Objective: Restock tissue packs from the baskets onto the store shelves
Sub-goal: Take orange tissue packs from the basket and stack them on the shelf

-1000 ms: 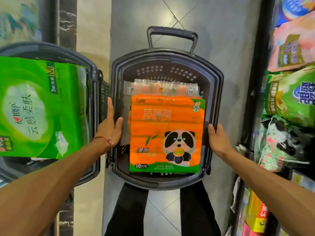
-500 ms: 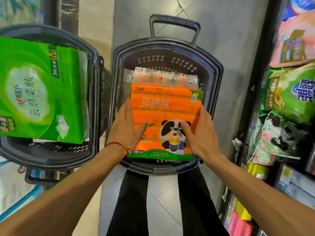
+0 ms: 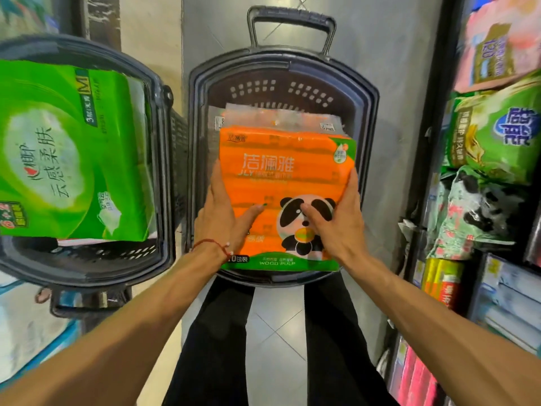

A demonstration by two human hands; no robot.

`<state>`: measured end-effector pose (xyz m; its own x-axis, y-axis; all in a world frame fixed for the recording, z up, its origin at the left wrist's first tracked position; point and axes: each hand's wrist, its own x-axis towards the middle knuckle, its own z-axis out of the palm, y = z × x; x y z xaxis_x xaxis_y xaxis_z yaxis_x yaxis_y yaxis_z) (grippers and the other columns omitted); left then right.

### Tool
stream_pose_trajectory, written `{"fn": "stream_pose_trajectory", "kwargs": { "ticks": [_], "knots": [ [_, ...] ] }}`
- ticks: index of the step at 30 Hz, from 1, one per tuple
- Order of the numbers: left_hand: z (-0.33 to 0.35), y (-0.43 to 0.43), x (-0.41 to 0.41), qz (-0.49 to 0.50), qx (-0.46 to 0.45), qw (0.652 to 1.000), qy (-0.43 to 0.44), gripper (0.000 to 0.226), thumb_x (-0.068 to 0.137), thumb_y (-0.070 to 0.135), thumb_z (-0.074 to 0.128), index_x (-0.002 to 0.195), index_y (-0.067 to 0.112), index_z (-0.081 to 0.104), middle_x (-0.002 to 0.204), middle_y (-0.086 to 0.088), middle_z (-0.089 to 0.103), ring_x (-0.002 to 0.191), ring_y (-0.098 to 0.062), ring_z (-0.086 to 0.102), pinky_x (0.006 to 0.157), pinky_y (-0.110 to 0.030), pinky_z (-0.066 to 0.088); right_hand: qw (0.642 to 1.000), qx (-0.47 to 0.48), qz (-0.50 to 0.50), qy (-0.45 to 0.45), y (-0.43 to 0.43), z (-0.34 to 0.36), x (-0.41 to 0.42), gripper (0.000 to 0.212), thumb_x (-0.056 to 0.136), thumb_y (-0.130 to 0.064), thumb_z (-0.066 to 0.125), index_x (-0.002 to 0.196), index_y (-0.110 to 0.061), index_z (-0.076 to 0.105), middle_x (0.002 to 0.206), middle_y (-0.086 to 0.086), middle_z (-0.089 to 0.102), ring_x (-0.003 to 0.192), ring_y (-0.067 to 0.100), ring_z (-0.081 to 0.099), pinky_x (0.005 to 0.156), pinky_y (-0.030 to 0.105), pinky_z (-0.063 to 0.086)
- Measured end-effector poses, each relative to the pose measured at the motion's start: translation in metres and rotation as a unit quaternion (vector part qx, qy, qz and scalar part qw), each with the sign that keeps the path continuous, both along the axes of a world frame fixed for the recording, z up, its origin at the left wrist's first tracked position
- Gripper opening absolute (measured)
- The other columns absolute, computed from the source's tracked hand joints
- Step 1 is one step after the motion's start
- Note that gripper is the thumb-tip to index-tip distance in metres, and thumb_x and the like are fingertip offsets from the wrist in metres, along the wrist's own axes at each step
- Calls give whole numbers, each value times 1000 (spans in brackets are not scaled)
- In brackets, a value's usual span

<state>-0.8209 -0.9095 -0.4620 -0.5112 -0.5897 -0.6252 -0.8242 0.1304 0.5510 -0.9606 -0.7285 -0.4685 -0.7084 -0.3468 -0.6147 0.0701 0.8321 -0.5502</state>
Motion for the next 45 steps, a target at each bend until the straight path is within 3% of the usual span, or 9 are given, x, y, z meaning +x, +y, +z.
{"fn": "stream_pose_trajectory", "kwargs": {
  "ticks": [7,12,14,18,25,32,37,41,45],
  "knots": [
    [101,-5,23,86,20,994,70,108,75,47,88,158,33,20,134,15,53,117,-17,58,100,-40,47,999,-14,-33,21,-2,106,20,114,84,-60,81,165,-43,3,158,-5,45,139,25,54,112,62,48],
    [180,-8,45,155,52,981,102,133,67,48,92,164,26,4,132,15,50,121,-8,54,102,-34,47,998,-30,-27,47,-7,201,33,113,80,-61,83,165,-46,10,159,-9,48,139,22,54,113,58,46],
    [206,-8,58,185,92,971,122,118,72,34,92,163,23,19,137,8,54,124,-12,56,109,-40,49,998,-30,-13,61,-7,237,34,111,81,-61,83,165,-47,12,156,-9,51,139,22,55,112,55,46],
    [248,-4,81,197,115,958,171,91,66,62,87,144,34,51,137,-8,57,121,-23,63,101,-51,55,997,-30,7,70,-4,301,37,113,79,-60,85,165,-48,13,150,-11,59,136,21,60,114,58,46],
    [314,22,96,349,289,835,313,65,80,18,76,141,17,53,129,-19,69,110,-39,70,93,-57,56,991,-48,55,110,6,380,33,105,70,-68,79,157,-65,20,125,-6,76,120,29,69,105,55,54],
    [356,66,127,470,251,774,344,88,74,31,89,146,28,38,126,-17,70,112,-40,69,98,-69,49,971,-190,107,95,42,412,41,85,78,-55,88,148,-67,42,112,-24,77,104,7,75,101,50,58],
    [380,122,171,453,290,759,367,70,81,42,76,144,23,52,130,-21,68,112,-46,68,85,-62,58,961,-220,162,46,61,423,65,73,84,-48,85,137,-73,43,100,-42,67,102,4,72,102,53,58],
    [386,174,219,552,220,725,349,89,68,50,91,143,30,48,124,-19,71,106,-47,70,90,-71,53,940,-243,237,-23,67,433,94,85,81,-46,85,152,-58,40,104,-39,70,97,-4,72,102,52,59],
    [400,218,271,595,169,680,393,77,76,43,86,142,29,50,125,-19,71,106,-47,71,90,-71,53,913,-292,276,-74,73,439,137,80,86,-23,85,150,-51,46,118,-33,72,111,-3,71,100,47,61]
  ]
}}
